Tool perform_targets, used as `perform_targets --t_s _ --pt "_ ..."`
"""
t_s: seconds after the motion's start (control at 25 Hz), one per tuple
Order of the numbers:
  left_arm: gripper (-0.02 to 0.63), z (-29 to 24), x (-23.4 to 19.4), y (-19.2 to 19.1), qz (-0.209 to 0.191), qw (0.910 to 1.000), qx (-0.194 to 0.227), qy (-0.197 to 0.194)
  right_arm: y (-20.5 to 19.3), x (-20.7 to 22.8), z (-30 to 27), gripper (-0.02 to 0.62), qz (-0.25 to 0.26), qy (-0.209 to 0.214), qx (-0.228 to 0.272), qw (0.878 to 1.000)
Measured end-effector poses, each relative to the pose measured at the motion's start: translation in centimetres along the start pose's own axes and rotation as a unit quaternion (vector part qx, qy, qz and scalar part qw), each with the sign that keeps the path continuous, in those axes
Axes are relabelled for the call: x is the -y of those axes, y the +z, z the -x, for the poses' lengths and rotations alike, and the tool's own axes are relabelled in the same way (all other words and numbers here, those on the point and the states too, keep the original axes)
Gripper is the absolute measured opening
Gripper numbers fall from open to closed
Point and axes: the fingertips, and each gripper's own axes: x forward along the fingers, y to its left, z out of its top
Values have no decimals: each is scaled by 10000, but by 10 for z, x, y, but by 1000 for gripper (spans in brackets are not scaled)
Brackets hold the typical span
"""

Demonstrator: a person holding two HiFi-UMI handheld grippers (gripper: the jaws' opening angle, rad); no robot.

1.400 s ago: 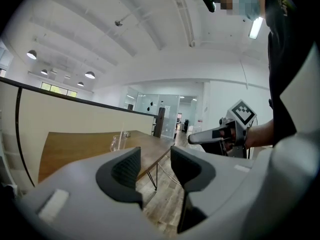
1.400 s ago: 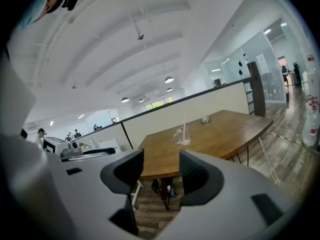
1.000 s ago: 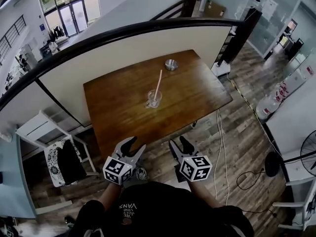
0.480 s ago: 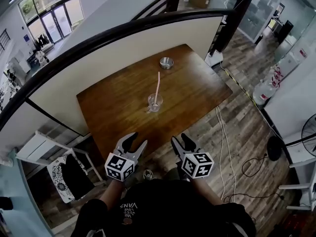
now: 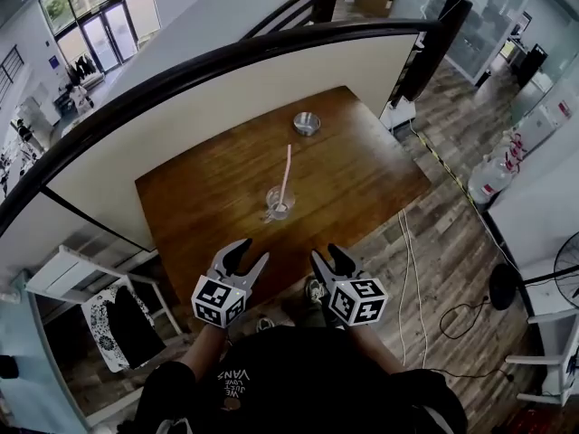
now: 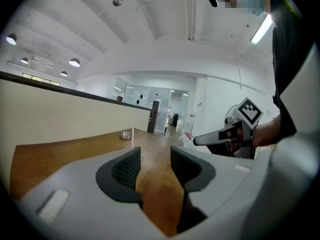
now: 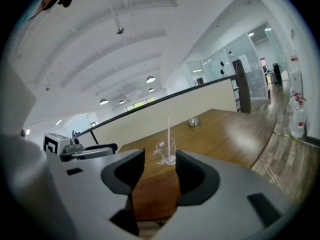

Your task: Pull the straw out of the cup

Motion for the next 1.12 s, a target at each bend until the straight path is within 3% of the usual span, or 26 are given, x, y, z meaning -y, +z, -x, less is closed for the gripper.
perform_targets --t_s 0.56,1.12 --pt "173 -95 -48 9 -78 9951 -423 891 33 54 -66 195 365 689 -504 9957" --pt "173 -167 -79 15 -392 9877 -1069 1074 37 86 -96 195 501 1034 -861 9896"
